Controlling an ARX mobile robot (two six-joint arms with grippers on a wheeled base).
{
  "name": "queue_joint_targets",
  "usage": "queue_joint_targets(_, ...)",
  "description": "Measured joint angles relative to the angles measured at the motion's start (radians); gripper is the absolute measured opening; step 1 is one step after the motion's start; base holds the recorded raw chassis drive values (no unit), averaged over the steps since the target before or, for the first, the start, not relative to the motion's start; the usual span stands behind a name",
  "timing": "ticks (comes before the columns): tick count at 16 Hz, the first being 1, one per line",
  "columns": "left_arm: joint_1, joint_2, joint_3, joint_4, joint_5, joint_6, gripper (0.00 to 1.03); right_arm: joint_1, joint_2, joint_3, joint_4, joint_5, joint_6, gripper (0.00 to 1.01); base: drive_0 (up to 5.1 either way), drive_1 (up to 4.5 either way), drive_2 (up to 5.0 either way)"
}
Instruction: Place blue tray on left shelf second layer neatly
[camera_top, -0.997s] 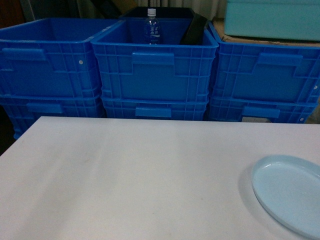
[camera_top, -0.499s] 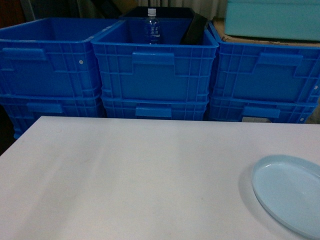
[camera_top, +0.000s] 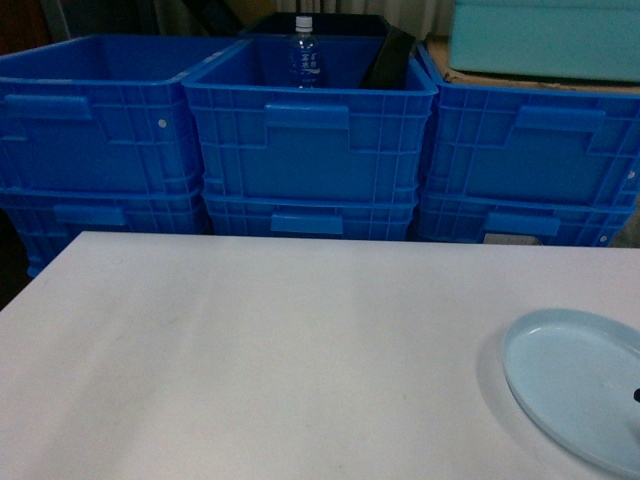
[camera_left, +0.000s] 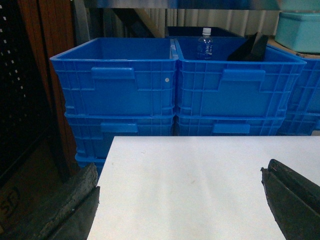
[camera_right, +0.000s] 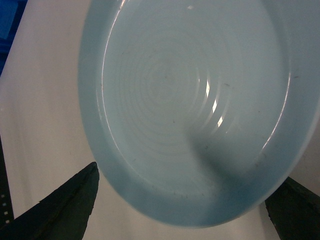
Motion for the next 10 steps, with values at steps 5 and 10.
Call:
queue_joint_targets(5,0.000,0.000,0.000,0.000,0.000,0.000,0.98,0.022,0.043,0.024,-0.026,0.069,0.041,0.72,0.0,0.00,0.0)
queue_joint_targets(10,0.000,0.000,0.000,0.000,0.000,0.000,0.98,-0.017,0.077,-0.025,0.042,0.097,-0.026,0.13,0.0,0.00,0.0)
